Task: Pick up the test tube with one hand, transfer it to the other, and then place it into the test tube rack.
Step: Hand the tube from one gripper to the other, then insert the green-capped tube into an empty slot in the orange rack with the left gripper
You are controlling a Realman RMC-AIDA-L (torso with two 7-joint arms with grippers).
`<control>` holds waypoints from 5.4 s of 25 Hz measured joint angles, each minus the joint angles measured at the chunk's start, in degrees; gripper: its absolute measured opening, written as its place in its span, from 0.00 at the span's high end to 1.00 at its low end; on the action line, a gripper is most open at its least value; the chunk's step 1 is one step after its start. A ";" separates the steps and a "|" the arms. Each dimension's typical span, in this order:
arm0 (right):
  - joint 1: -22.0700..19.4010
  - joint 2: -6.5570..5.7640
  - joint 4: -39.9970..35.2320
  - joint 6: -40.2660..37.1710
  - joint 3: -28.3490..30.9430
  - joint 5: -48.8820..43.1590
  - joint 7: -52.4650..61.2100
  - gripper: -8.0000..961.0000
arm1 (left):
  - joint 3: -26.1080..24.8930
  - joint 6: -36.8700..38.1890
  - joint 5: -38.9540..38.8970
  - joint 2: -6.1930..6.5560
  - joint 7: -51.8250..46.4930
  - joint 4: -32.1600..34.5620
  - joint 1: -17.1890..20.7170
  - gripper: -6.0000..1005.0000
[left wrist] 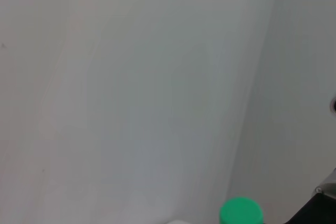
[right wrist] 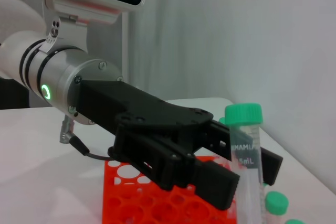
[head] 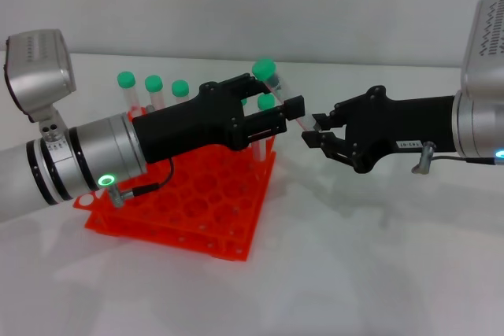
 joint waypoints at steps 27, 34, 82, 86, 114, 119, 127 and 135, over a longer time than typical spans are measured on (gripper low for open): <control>-0.20 0.09 0.23 2.30 -1.74 0.10 -3.00 0.80 | 0.00 -0.02 -0.73 -0.23 -0.61 0.08 -0.01 0.61; -0.35 0.09 0.23 2.78 -2.48 0.49 -3.99 0.80 | 0.00 -0.13 -1.34 -0.23 -0.61 0.07 0.29 0.69; -4.80 -0.45 3.12 17.06 0.32 -1.57 -5.30 0.11 | 0.16 10.73 -1.76 0.86 -31.02 -35.93 -6.51 0.78; -4.86 -0.43 3.48 17.67 0.32 -1.56 -5.29 0.11 | 0.17 11.68 3.09 0.20 -34.35 -43.70 -9.53 0.78; -4.00 -0.17 4.71 19.48 0.20 -1.05 -5.29 0.11 | 0.27 4.91 21.71 -0.58 -30.82 -39.39 -15.79 0.78; -3.88 -0.17 4.71 19.76 0.04 -1.02 -5.23 0.11 | 0.20 1.26 23.42 -0.70 -27.62 -35.49 -15.67 0.78; -3.86 -0.18 4.78 19.76 -0.13 -1.02 -5.20 0.11 | 0.15 -2.18 23.12 -0.91 -21.76 -31.02 -14.39 0.78; -3.72 -0.18 4.81 19.75 -0.27 -1.17 -5.12 0.11 | 0.07 -4.18 21.06 -0.93 -17.01 -28.52 -13.25 0.78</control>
